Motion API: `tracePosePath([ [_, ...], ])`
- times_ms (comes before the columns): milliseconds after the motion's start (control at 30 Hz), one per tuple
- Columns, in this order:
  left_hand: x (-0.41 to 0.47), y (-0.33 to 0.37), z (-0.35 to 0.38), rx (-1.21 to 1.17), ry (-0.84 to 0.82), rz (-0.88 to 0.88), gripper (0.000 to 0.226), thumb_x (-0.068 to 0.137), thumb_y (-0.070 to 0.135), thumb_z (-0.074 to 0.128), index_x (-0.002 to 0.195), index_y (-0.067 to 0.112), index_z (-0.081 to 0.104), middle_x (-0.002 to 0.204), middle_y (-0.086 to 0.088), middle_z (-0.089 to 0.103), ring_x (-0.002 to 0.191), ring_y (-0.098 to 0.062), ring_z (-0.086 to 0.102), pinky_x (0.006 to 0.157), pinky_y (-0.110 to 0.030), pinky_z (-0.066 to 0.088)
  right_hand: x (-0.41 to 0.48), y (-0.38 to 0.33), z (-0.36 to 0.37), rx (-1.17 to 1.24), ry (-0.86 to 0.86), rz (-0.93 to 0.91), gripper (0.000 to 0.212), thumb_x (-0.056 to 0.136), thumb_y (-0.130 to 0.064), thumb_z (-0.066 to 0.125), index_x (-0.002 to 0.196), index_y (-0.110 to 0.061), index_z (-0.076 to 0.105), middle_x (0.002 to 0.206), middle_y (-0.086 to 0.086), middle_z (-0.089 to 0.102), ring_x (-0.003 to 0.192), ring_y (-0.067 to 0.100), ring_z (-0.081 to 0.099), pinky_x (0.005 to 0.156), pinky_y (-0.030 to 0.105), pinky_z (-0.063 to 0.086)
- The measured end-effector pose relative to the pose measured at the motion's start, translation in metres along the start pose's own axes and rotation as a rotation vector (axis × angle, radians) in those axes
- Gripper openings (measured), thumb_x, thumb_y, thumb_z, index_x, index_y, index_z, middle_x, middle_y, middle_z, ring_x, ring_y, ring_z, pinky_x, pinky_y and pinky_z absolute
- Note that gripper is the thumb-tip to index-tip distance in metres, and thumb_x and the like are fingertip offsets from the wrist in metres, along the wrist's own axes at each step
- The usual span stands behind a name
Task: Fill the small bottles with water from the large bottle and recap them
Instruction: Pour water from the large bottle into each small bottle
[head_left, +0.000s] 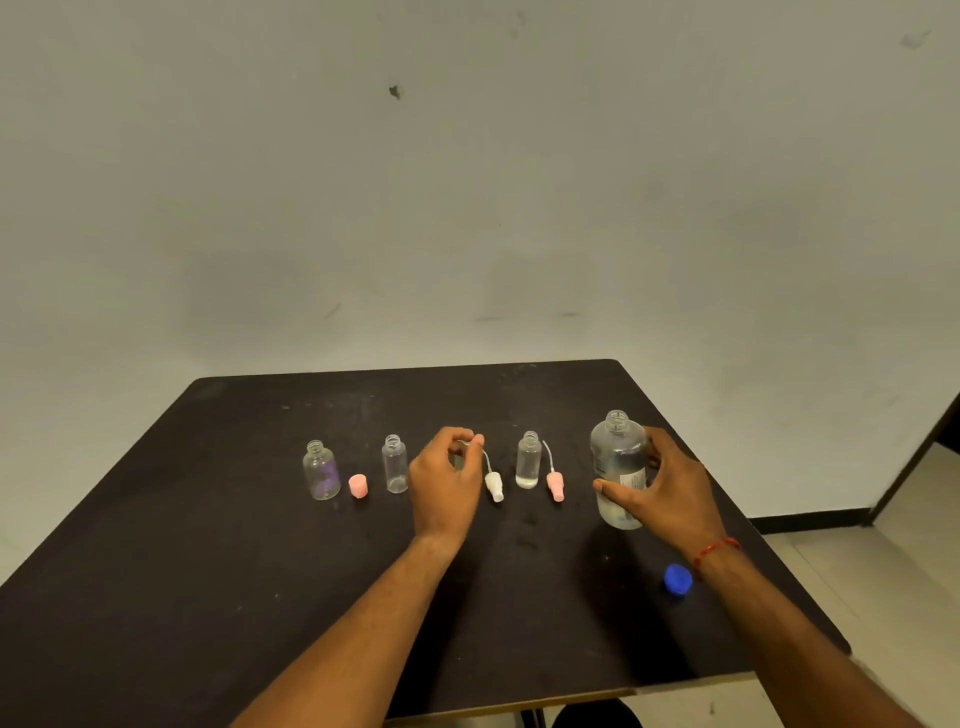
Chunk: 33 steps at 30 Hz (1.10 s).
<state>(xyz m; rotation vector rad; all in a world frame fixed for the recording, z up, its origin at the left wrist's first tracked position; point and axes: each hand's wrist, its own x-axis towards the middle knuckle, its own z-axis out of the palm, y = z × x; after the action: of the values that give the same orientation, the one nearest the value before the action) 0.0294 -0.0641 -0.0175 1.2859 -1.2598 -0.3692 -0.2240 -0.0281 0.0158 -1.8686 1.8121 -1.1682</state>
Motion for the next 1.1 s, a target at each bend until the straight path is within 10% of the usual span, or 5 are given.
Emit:
tracePosePath([
  [167,0.007,-0.013,-0.01,0.109,-0.026,-0.103,0.034,0.088,0.032,0.076,0.115,0.017,0.061,0.11,0.005,0.06,0.098,-0.007,0.057,0.075,-0.007,0.041,-0.001,-0.012,0.007,0.016,-0.013,-0.028,0.077,0.064,-0.038,0.088,0.129,-0.025,0.048,0.125,-0.002,0.062,0.103,0.011,0.056,0.094,0.032,0.05],
  [333,0.013,-0.024,0.001,0.196,-0.211,-0.199,0.062,0.085,0.028,0.078,0.139,0.01,0.052,0.137,-0.005,0.056,0.125,-0.02,0.054,0.103,-0.027,0.043,-0.002,-0.02,0.012,0.025,-0.028,-0.043,0.076,0.065,-0.037,0.088,0.129,-0.026,0.048,0.124,-0.002,0.062,0.104,0.013,0.058,0.096,0.034,0.05],
  [700,0.026,-0.023,0.007,0.206,-0.28,-0.204,0.023,0.086,0.027,0.074,0.106,0.02,0.067,0.093,0.004,0.071,0.086,-0.017,0.068,0.084,-0.039,0.057,0.001,-0.031,0.011,-0.002,-0.04,-0.094,0.079,0.064,-0.043,0.086,0.131,-0.028,0.048,0.124,-0.005,0.062,0.102,0.011,0.057,0.094,0.028,0.047],
  [1100,0.018,0.024,-0.028,0.106,-0.303,0.067,0.035,0.082,0.039,0.08,0.115,0.029,0.07,0.104,0.011,0.07,0.095,-0.004,0.063,0.082,-0.02,0.05,0.019,-0.071,0.007,-0.148,-0.092,-0.294,0.076,0.063,-0.059,0.079,0.13,-0.038,0.049,0.115,-0.013,0.064,0.1,0.007,0.06,0.086,0.028,0.054],
])
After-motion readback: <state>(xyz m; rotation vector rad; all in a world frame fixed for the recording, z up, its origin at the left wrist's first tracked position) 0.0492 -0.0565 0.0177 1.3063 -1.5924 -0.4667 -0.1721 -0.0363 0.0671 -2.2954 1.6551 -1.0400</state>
